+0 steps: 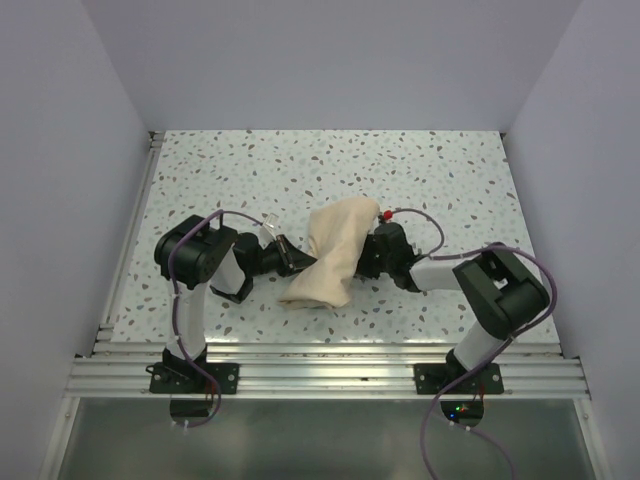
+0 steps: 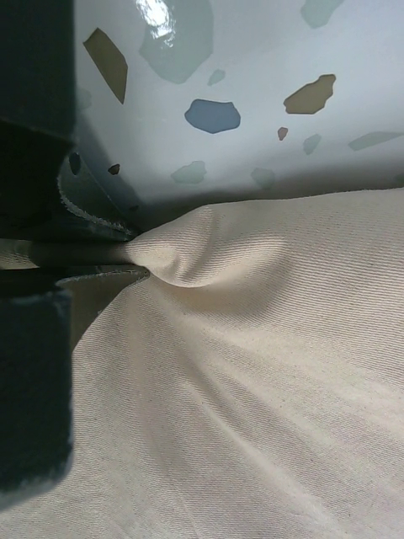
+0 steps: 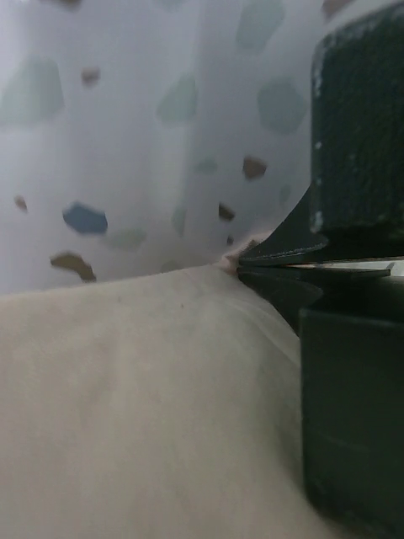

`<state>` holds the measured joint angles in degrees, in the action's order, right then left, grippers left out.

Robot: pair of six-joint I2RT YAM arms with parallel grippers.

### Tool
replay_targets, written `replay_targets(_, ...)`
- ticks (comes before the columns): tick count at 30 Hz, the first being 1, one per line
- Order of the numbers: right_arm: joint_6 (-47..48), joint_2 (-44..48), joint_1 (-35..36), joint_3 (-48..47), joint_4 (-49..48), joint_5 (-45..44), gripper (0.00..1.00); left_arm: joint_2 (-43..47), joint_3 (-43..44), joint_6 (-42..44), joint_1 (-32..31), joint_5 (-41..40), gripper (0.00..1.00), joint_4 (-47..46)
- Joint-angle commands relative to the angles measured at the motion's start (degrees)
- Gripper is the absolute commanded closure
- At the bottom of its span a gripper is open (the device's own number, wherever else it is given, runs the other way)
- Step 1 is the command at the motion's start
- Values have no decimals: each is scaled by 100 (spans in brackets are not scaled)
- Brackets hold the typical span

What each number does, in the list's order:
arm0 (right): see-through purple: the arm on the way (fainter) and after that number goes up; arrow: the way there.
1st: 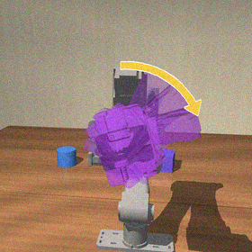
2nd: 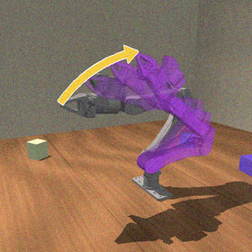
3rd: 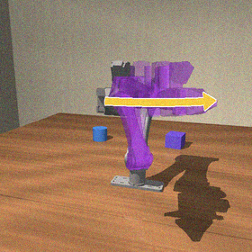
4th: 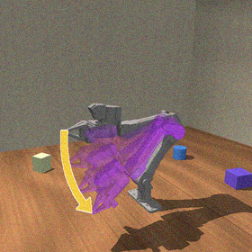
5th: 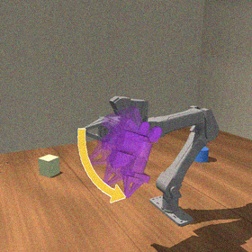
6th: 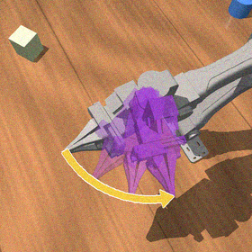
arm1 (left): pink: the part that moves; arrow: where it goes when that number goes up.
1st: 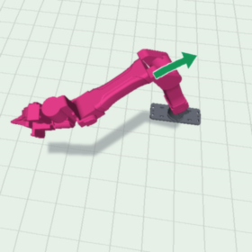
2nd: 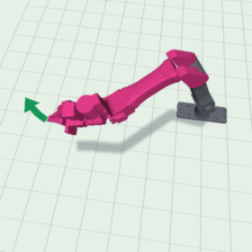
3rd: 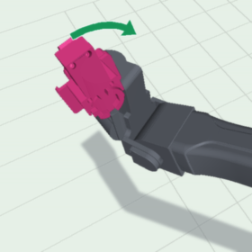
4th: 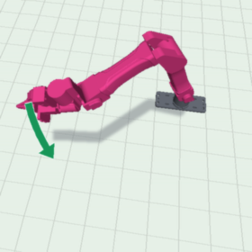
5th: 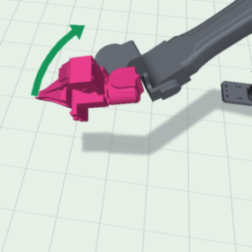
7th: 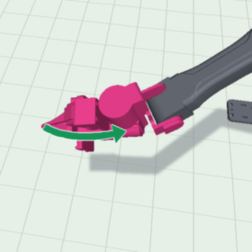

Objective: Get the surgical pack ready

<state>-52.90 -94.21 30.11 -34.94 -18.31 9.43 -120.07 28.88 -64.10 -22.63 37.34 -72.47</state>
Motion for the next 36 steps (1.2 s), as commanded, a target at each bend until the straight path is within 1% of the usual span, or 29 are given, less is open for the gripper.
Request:
replay_targets(1, -588, -334, 381, 127, -673, -345, 100, -218, -208, 547, 4, -227, 100, 1147)
replay_targets(5, -1150, -519, 636, 451, -1437, -609, 100, -227, -199, 547, 4, -219, 100, 1138)
replay_targets(6, -1230, -554, 628, 540, -1865, -766, 100, -227, -199, 547, 4, -219, 100, 1138)
replay_targets(8, -1563, -659, 663, 855, -2324, -925, 100, -227, -199, 547, 13, -219, 100, 1129)
replay_targets(9, -1661, -729, 663, 927, -2857, -1004, 100, -236, -208, 547, 13, -219, 100, 1129)
replay_targets(11, -2037, -1018, 715, 1102, -3449, -1057, 100, -262, -199, 521, 13, -184, 100, 1077)
replay_targets(12, -2135, -1124, 751, 1138, -4000, -1075, 100, -280, -208, 512, 13, -175, 100, 1051)
replay_targets(15, -2408, -1397, 856, 1191, -4837, -1128, 100, -306, -208, 486, 22, -140, 100, 998)
replay_targets(22, -2339, -1284, 1015, 884, -4937, -1014, 100, -359, -208, 477, 40, -122, 100, 945)
replay_targets(24, -2303, -1266, 1015, 822, -5261, -961, 100, -368, -208, 459, 40, -104, 100, 919)
replay_targets(26, -2207, -1179, 1006, 752, -5332, -952, 100, -385, -208, 451, 40, -96, 100, 901)
replay_targets(32, -1838, -836, 1085, 489, -4894, -732, 100, -385, -208, 451, 57, -96, 100, 910)
replay_targets(36, -1741, -791, 1111, 383, -4937, -601, 100, -377, -225, 451, 66, -96, 100, 901)
